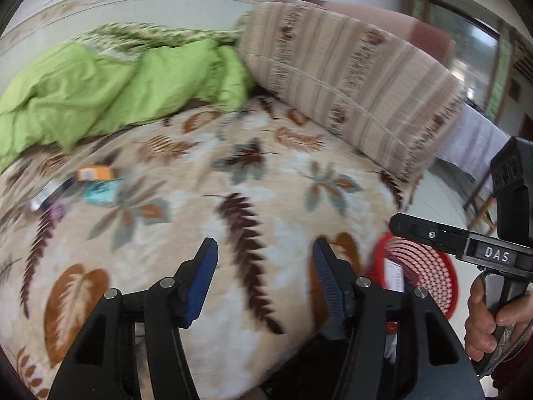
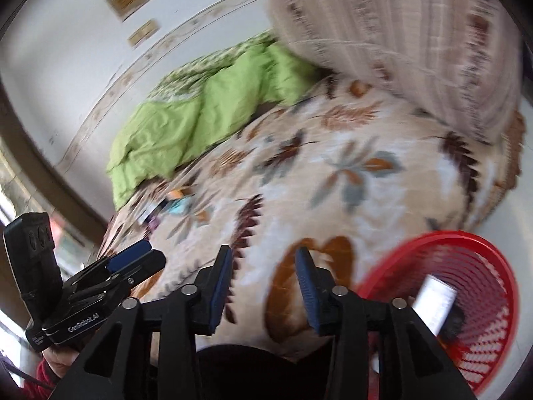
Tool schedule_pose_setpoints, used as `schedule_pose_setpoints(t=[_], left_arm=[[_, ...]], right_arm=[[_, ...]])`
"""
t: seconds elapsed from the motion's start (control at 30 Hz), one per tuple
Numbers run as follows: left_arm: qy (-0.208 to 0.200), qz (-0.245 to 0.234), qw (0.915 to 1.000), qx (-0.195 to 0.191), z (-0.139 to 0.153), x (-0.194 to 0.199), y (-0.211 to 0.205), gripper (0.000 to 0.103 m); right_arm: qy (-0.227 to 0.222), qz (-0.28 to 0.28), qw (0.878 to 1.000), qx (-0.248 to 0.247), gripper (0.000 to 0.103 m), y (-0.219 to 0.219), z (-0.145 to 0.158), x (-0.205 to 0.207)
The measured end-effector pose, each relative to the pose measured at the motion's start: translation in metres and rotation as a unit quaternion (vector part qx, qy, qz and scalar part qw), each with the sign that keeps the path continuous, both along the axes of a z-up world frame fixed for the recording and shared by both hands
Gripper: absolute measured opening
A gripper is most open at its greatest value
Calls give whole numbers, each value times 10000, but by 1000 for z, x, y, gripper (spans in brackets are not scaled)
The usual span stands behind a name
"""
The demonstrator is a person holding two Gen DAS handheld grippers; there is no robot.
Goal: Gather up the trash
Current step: 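Move both tools over the red basket and open them to drop the items, then grasp the purple cloth with the left tool while the right tool grasps the teal snack packet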
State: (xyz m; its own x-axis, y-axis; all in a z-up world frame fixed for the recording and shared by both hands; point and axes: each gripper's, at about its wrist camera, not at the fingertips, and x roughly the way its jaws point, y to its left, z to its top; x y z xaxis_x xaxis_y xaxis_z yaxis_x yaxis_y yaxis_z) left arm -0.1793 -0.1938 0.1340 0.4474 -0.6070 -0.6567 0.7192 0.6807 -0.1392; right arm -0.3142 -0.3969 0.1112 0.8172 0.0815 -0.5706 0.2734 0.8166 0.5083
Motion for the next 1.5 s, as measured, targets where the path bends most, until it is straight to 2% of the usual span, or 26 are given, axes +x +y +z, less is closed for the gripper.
schedule_pose_setpoints(t=[0.1, 0.23, 0.4, 0.47, 0.53, 0.6, 0.7, 0.77, 0.8, 0.87, 0.93, 1.03, 1.13, 1.27, 1.43, 1.5], left_arm=[[134, 533, 9984, -98, -5, 33, 38, 59], [153, 1362, 9905, -108, -14, 86, 86, 59], [288, 2279, 9732, -64, -34, 165, 134, 59], [392, 2583, 9652, -106, -43, 196, 149, 59], [574, 2690, 9612, -220, -55, 228, 157, 59], [707, 2829, 9565, -99, -67, 249, 160, 58], [780, 2811, 9565, -71, -82, 272, 155, 58], [787, 2724, 9589, 52, -91, 283, 147, 50], [801, 2722, 9587, 193, -98, 286, 142, 41], [750, 2818, 9555, 435, -108, 291, 140, 37], [745, 2917, 9524, 480, -111, 292, 146, 24], [949, 3033, 9481, 117, -107, 290, 162, 24], [741, 2997, 9509, 216, -99, 281, 164, 24], [725, 3027, 9503, -7, -89, 277, 174, 24], [700, 3186, 9450, -237, -79, 277, 188, 24], [683, 3212, 9442, -269, -77, 277, 190, 24]], right_arm=[[19, 418, 9991, -96, 50, 29, 1, 42], [152, 1021, 9946, -131, 50, 71, -5, 107], [313, 1527, 9870, -380, 50, 113, -13, 175], [360, 1626, 9855, -312, 51, 124, -17, 202], [408, 1658, 9850, -237, 51, 131, -22, 222], [423, 1657, 9851, -178, 51, 135, -26, 237], [500, 1727, 9834, -265, 51, 139, -33, 262], [522, 1771, 9826, -210, 52, 137, -37, 275], [573, 1808, 9817, -191, 53, 135, -42, 286], [611, 1846, 9808, -128, 53, 129, -48, 302], [653, 1932, 9790, -69, 57, 125, -55, 325], [608, 1916, 9796, -56, 57, 121, -63, 354], [563, 1913, 9799, -104, 57, 119, -72, 387], [571, 1958, 9790, -32, 57, 120, -85, 419], [666, 2468, 9668, 28, 57, 146, -94, 421], [646, 2739, 9594, -204, 57, 163, -90, 410]])
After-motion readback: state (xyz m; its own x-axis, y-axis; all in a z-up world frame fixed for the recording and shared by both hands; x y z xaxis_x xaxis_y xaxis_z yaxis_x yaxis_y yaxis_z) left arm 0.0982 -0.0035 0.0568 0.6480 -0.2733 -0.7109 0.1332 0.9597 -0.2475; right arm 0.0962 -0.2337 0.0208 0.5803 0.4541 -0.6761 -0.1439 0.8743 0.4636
